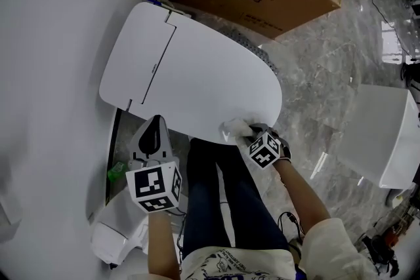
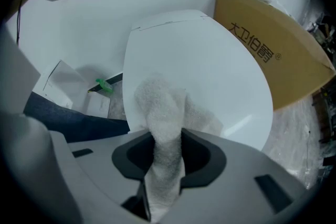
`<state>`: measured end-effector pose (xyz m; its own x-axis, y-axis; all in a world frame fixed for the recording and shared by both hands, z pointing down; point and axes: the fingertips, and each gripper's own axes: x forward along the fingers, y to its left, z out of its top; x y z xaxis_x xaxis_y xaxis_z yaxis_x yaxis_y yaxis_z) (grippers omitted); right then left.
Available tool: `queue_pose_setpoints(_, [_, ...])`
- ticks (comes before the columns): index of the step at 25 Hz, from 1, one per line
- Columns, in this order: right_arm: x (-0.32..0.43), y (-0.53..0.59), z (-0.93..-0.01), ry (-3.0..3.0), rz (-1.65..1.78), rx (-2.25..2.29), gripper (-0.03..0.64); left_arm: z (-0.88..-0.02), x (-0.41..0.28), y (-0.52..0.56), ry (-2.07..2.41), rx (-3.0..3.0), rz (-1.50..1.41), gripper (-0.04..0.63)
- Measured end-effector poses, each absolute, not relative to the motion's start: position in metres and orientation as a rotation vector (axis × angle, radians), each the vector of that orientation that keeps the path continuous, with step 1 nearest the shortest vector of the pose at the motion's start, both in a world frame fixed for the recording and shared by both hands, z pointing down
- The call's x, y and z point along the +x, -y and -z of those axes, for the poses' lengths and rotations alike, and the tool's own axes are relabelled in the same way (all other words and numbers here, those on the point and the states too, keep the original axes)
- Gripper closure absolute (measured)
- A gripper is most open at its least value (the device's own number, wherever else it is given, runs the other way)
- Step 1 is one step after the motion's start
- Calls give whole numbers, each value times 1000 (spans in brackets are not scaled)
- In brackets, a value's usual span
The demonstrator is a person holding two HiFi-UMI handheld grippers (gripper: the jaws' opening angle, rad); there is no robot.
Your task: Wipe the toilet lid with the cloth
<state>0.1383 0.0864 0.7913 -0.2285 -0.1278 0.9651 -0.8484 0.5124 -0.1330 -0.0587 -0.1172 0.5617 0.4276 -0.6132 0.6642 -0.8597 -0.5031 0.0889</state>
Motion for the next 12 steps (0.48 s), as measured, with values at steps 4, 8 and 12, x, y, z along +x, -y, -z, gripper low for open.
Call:
queue_pose_setpoints(4, [165, -94, -793, 1652, -879, 868, 506, -562, -49, 114, 1230, 2284, -811, 586])
queue_pose_setpoints(8, [183, -100, -794, 1635, -897, 889, 506, -562, -41, 110, 1212, 2299, -825, 586])
queue_pose_setpoints(12, [199, -104, -796, 1613, -932, 928, 506, -562, -35, 108, 1201, 2306, -837, 586])
